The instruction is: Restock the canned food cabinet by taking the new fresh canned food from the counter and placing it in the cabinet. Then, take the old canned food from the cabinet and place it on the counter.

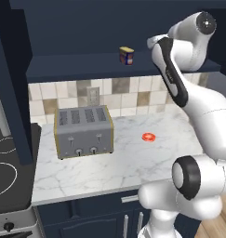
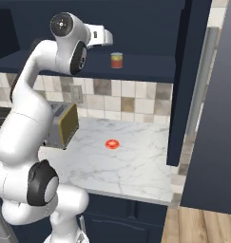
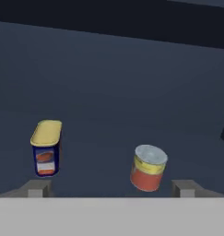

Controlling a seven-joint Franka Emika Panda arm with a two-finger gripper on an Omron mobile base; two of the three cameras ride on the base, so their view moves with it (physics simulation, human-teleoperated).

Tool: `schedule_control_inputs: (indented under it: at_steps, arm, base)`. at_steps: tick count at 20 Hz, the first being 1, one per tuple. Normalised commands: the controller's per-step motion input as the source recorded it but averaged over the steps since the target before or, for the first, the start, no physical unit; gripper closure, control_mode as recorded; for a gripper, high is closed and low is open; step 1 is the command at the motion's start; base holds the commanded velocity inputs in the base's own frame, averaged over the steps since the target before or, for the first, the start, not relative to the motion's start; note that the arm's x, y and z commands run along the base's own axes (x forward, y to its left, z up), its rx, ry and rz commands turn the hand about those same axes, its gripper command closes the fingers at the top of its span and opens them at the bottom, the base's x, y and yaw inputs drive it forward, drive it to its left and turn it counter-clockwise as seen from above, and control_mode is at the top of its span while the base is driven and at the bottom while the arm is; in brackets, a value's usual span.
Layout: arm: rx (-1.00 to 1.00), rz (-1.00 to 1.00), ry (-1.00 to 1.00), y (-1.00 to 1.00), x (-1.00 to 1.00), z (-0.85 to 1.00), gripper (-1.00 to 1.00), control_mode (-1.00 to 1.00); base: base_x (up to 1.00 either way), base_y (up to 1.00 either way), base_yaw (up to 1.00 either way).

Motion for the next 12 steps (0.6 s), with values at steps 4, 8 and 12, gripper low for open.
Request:
schedule_control_inputs:
  at_steps: [4, 8, 12]
  arm:
    - [0.00, 0.06, 0.38, 0.91, -0.24, -0.36, -1.00, -1.00]
    - [0.01, 0.02, 0.26, 0.60, 0.00, -0.49, -1.00, -1.00]
    - [0.00, 0.00, 0.03, 0.18, 0.44, -0.29, -1.00, -1.00]
  base:
    - [0.00, 0.00, 0.00]
    - [0.00, 0.00, 0.00]
    - [0.00, 0.00, 0.00]
